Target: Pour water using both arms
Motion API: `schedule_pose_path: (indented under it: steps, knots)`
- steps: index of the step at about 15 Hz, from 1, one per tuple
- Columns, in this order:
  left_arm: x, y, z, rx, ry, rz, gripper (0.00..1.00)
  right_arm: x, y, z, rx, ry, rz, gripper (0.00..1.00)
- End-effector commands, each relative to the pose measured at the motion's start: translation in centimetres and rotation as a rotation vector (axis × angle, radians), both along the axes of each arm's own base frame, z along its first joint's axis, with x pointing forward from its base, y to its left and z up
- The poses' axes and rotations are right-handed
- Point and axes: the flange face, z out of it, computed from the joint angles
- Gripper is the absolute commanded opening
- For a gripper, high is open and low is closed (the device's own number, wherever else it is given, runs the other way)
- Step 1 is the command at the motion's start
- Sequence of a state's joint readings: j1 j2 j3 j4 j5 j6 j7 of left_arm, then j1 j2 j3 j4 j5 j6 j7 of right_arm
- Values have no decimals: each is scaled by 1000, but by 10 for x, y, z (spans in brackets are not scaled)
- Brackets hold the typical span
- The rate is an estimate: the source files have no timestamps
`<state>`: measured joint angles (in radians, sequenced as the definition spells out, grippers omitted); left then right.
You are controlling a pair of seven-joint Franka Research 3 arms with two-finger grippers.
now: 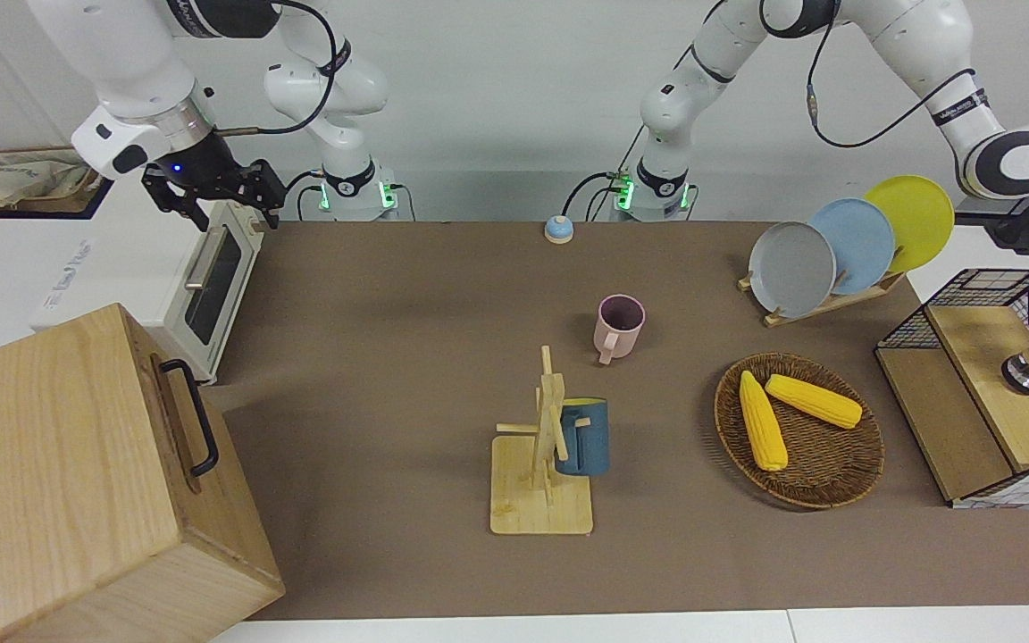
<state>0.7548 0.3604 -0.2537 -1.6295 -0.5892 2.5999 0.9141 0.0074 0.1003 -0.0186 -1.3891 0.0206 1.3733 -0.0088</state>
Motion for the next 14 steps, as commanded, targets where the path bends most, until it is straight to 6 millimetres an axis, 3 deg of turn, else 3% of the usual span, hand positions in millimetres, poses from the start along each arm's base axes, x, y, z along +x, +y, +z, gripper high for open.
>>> schedule_pose_path:
  steps: [1,3,7,14]
  knots:
    - [5,2,13,18,-49,-2,704,-6,0,1,13,-2,17,994]
    - [5,1,12,20,-47,-6,969,-6,0,1,13,-2,17,994]
    - [4,4,13,18,-47,0,991,-6,0,1,13,-2,17,994]
    - [-6,7,33,6,31,-4,991,-6,0,1,13,-2,17,994]
